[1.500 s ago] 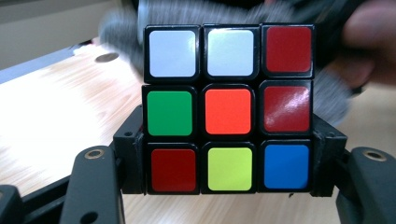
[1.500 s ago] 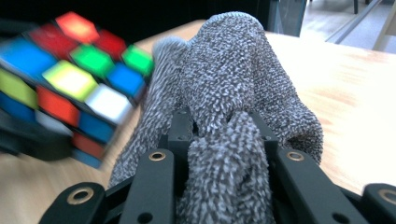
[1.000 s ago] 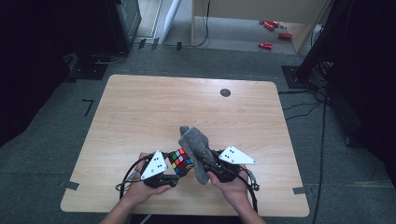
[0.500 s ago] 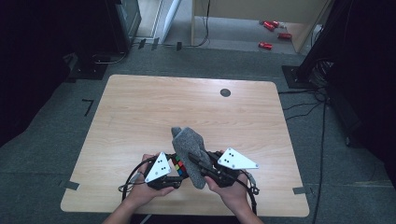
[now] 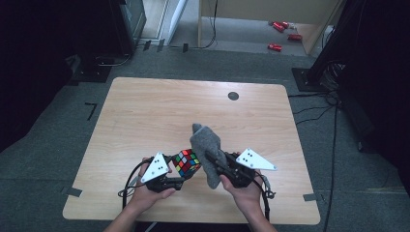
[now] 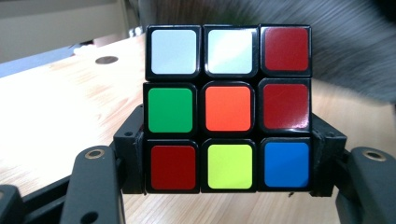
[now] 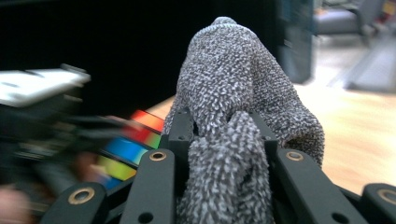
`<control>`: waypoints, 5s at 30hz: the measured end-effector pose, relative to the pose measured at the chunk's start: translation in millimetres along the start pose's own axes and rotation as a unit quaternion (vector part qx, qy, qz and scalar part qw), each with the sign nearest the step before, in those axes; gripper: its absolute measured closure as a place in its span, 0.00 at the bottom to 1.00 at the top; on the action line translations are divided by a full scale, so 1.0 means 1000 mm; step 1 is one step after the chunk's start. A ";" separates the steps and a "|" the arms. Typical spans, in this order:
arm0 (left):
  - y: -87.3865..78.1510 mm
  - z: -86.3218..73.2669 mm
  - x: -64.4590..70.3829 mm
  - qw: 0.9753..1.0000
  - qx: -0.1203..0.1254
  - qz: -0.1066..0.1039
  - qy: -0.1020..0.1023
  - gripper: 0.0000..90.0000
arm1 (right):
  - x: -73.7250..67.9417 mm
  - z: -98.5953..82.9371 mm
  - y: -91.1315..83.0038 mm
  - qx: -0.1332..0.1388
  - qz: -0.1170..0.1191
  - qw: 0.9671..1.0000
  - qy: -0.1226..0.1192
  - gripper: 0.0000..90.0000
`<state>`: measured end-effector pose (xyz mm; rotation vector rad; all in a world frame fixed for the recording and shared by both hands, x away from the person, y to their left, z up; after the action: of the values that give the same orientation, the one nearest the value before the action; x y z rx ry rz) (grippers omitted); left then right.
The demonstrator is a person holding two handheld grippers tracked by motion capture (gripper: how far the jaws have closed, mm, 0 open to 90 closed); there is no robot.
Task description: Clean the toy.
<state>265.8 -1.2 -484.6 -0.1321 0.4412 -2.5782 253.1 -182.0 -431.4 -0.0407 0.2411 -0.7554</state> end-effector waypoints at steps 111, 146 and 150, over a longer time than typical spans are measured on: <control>0.004 0.001 -0.012 0.994 -0.087 0.006 -0.064 0.14 | 0.018 -0.039 0.023 -0.040 0.001 0.993 -0.110 0.38; -0.001 -0.007 -0.013 0.991 -0.036 0.105 0.073 0.38 | 0.017 -0.035 0.027 -0.063 0.024 0.996 0.058 0.27; -0.001 -0.009 -0.019 0.991 -0.044 0.110 0.058 0.38 | 0.040 -0.049 0.029 -0.095 -0.045 0.994 -0.027 0.26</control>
<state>280.2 11.7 -493.4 0.0355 0.5803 -2.3585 288.9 -185.6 -490.5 -0.2544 0.2600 -0.8170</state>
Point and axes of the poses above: each handheld gripper's, and its own axes: y roughly forward along the jaws, z roughly out of its top, x roughly to its right, the point moved 5 cm from there along y, roughly forward along the jaws, and after that the axes turned 2 degrees about -y, right-handed, at the moved point
